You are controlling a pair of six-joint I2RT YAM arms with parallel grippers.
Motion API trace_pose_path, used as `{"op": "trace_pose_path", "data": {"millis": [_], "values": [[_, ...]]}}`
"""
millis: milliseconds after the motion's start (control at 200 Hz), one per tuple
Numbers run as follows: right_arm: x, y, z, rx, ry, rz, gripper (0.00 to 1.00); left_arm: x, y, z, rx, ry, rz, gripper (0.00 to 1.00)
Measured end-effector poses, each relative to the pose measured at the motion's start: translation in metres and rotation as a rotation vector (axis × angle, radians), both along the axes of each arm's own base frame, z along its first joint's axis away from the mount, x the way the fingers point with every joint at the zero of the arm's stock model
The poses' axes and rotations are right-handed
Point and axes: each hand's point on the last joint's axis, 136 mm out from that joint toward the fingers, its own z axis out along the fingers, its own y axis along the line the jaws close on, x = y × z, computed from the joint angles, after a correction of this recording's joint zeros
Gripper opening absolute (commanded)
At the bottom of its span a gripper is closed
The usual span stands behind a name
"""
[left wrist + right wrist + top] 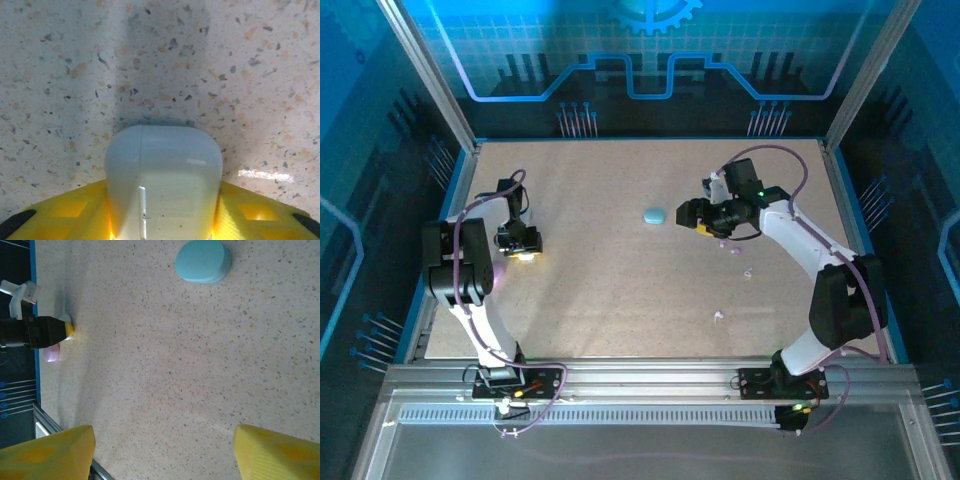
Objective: Insert the wireless bluetooth earbuds into the charging case
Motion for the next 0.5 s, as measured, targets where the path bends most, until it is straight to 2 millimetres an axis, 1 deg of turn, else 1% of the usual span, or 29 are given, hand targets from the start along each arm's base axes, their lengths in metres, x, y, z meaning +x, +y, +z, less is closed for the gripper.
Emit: {"op": "trace_pose_path", "data": {"millis": [135, 205, 265, 340, 375, 455, 495], "values": [[-0.003, -0.001, -0.004, -0.004, 0.012, -0.001, 0.74, 0.004, -0.007, 0.001, 0.01, -0.011, -0.024, 0.42], [-0.007, -0.003, -0.008, -0.007, 0.023, -0.004, 0.74, 0.007, -0.018, 0.002, 0.009, -0.024, -0.055, 0.42], [-0.011, -0.007, -0.01, -0.005, 0.029, -0.016, 0.73, 0.009, -0.032, 0.008, 0.007, -0.051, -0.094, 0.42], [-0.016, -0.016, -0.01, 0.0, 0.03, -0.046, 0.72, 0.012, -0.056, 0.023, 0.002, -0.109, -0.165, 0.42], [-0.017, -0.021, -0.009, 0.005, 0.028, -0.066, 0.72, 0.013, -0.069, 0.034, -0.001, -0.15, -0.211, 0.42], [-0.019, -0.034, -0.004, 0.02, 0.012, -0.118, 0.72, 0.015, -0.107, 0.062, -0.018, -0.256, -0.323, 0.42], [-0.019, -0.041, -0.002, 0.028, 0.003, -0.145, 0.71, 0.014, -0.129, 0.079, -0.032, -0.319, -0.391, 0.42]]}}
